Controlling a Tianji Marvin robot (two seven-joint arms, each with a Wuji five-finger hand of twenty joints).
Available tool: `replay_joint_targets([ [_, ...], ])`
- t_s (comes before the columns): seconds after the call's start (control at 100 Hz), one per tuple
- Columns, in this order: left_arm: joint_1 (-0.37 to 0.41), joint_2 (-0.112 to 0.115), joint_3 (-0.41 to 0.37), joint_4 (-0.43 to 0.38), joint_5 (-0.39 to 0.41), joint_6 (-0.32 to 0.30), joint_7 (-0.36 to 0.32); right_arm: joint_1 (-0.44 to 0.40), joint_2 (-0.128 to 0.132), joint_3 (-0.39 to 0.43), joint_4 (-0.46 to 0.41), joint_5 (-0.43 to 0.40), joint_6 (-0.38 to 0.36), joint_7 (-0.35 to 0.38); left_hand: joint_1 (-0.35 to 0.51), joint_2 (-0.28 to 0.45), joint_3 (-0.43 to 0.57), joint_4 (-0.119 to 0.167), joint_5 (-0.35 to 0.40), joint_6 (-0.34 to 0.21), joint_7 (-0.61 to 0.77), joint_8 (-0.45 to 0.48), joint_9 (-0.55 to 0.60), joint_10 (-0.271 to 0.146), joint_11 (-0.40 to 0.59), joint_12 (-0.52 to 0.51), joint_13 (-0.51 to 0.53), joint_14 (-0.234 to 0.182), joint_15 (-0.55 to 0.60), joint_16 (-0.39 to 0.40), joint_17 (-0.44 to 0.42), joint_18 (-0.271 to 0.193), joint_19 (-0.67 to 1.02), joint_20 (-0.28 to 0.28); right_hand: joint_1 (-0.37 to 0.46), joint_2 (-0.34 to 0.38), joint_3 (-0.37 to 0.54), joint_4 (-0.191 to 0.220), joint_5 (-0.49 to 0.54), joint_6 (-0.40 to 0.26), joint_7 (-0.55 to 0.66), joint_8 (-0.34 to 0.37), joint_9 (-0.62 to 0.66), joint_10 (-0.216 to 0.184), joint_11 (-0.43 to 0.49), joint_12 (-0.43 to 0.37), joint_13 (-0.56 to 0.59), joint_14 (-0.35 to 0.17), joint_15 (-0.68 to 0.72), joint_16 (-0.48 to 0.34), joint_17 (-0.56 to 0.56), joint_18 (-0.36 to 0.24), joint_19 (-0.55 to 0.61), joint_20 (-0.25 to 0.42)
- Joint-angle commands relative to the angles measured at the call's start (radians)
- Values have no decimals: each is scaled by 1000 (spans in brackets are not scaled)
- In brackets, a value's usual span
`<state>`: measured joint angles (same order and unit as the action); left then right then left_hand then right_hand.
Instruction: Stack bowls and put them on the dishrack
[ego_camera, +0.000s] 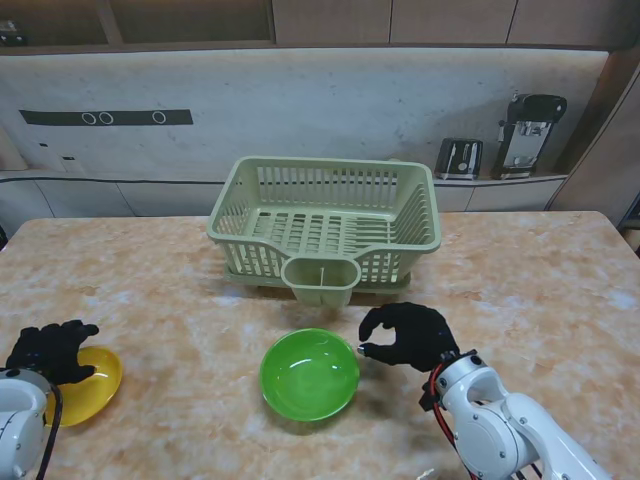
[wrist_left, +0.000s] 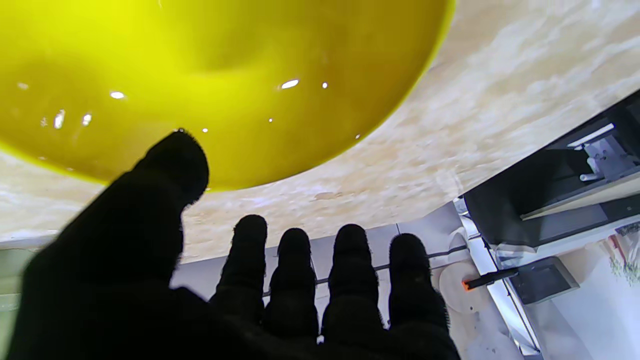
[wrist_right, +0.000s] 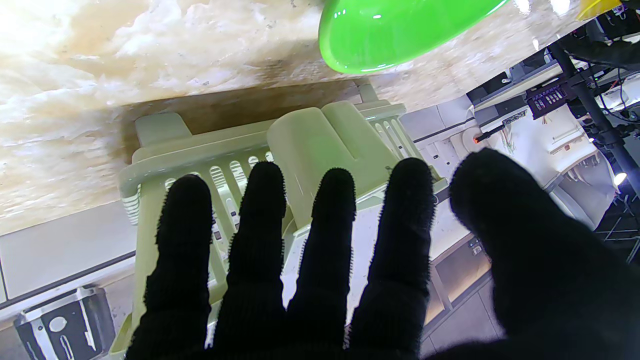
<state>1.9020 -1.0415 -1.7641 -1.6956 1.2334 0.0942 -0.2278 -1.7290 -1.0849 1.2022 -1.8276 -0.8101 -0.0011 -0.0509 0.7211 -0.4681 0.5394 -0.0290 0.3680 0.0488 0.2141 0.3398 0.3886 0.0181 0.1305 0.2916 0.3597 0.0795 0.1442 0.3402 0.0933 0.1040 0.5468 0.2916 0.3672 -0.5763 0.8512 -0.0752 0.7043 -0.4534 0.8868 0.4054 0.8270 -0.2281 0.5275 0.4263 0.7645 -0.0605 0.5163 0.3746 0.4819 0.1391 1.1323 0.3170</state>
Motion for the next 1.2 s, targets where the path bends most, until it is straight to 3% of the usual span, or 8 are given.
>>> replay_joint_targets([
  [0.0,-19,4,5,14,-21,7,-28,-7,-4,-4,1,4,2,16,-37,-38,29,-11,-33,25,-26,-19,-43,17,-18,-18,-32,12,-14,-12,-16,7,-18,-9,-18,8,-14,-17,-5,-23,11,-15,4,-23,-2,19,-4,-20,-2,29,-14,-12,17,7],
  [0.27,-88,12,37,79,-40,21,-51,-7,-6,-3,3,9,3,11,-66,-34,22,-17,-68,44,-59,-36,-44,22,-18,-19,-29,31,-8,-7,-14,31,4,2,-23,22,-30,-14,-6,-20,9,-16,3,-22,-2,20,-5,-19,-2,29,-14,-13,18,8],
  [0.69,-154,24,92,154,-62,81,-147,-8,-6,-4,2,11,0,11,-77,-35,-1,-32,7,17,43,54,67,21,37,56,16,44,16,22,-4,47,55,26,-25,35,-45,-9,-2,-17,8,-16,4,-22,-2,21,-5,-19,-1,30,-15,-11,19,10],
  [0.95,-176,23,129,207,-56,112,-85,-10,-6,-3,2,10,-2,8,-11,-1,-28,-44,80,-99,451,435,268,-29,224,289,198,29,133,156,56,68,224,103,-24,42,-52,-7,1,-20,10,-15,6,-20,-1,21,-5,-19,-1,30,-17,-12,18,10],
  [1.02,-183,22,137,220,-54,116,-70,-11,-6,-2,2,8,-3,8,58,-7,-77,-79,96,-139,583,554,321,-45,300,357,263,32,196,215,95,68,311,142,-25,44,-54,-7,2,-22,10,-15,6,-21,-1,22,-4,-18,-1,30,-17,-12,18,10],
  [1.08,-189,22,144,233,-47,118,-47,-11,-6,-2,3,7,-3,8,141,-9,-167,-82,105,-173,667,608,357,-55,362,419,311,34,258,273,135,70,392,175,-25,43,-55,-7,4,-21,11,-14,7,-21,-1,22,-4,-18,0,30,-16,-12,19,10],
  [1.13,-194,21,149,244,-46,120,-24,-12,-6,-1,3,7,-4,8,209,4,-243,-69,108,-197,741,625,397,-62,371,619,347,36,318,318,173,71,455,199,-24,45,-56,-6,4,-21,11,-15,7,-21,-1,22,-3,-17,0,30,-17,-12,18,10],
  [1.19,-197,19,155,249,-53,127,1,-12,-6,0,4,7,-4,7,266,27,-298,-57,116,-218,811,649,448,-64,376,734,388,40,394,366,221,78,529,227,-24,46,-58,-6,6,-22,12,-14,7,-20,-1,22,-3,-18,0,31,-16,-11,20,11],
])
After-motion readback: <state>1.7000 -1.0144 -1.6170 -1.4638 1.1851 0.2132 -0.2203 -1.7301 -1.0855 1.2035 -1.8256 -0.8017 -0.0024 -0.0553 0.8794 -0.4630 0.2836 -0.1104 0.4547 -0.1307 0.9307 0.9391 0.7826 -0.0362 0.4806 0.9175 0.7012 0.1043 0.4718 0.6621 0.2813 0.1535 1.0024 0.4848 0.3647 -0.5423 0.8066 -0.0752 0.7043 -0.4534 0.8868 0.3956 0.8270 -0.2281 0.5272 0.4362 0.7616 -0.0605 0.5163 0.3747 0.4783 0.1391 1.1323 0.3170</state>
